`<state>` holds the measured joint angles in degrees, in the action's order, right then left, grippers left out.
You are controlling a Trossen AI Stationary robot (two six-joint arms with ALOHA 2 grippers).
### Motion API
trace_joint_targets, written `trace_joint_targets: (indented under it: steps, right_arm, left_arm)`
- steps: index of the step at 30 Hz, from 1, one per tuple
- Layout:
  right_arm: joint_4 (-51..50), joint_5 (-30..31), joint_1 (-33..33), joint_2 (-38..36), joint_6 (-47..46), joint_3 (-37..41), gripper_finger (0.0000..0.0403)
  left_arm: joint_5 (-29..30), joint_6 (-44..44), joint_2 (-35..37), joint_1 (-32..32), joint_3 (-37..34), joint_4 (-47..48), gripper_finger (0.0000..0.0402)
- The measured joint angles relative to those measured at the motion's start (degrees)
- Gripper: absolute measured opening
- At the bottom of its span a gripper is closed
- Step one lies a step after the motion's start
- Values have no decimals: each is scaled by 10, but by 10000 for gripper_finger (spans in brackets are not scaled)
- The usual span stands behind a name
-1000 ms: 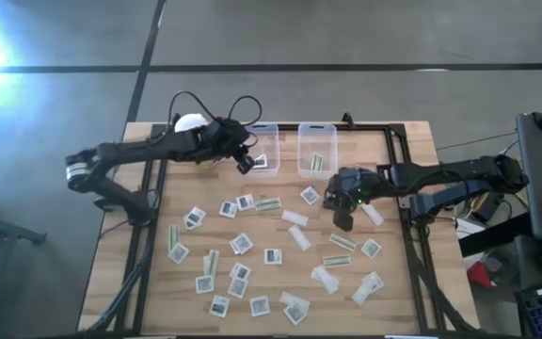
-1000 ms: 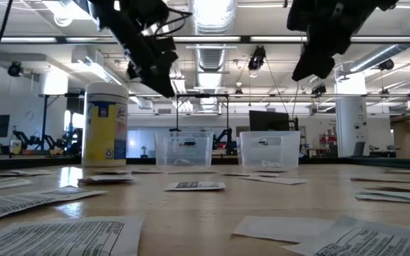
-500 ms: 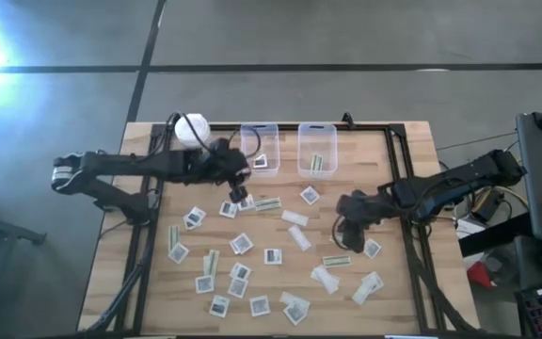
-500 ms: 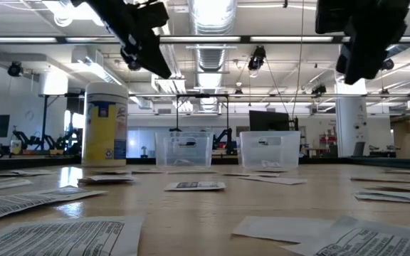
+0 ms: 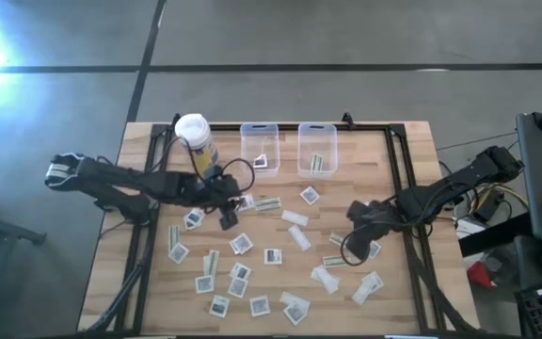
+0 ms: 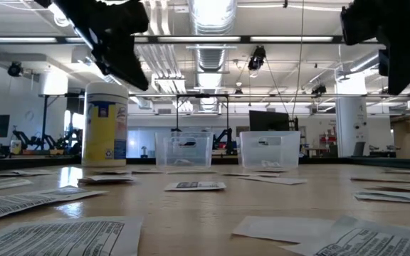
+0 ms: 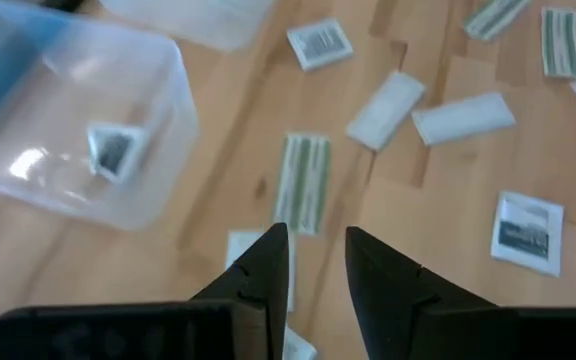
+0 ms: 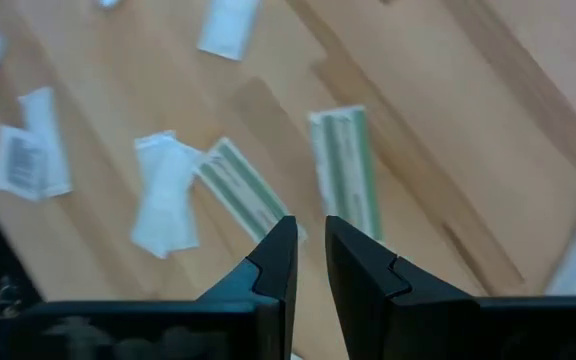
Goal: Pick & Place First Aid Supplies
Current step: Put the bandage into the right transparent bin
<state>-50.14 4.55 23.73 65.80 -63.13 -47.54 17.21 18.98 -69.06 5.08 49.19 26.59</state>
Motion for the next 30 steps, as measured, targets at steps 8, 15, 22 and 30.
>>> trace_joint_targets:
  steps: [8,15,22,30]
  right_arm:
    - [-8,1,-1,0,-10,18,55]
    - [-7,-1,-1,0,-63,45,91]
    - [6,4,-1,0,-127,79,138]
    - [156,-7,-1,0,-122,120,144]
  left_arm:
    - [2,56,0,39,-46,-23,93]
    - [7,63,0,49,-60,-64,94]
    - [8,64,1,49,-64,-73,94]
    - [7,64,0,49,-64,-73,94]
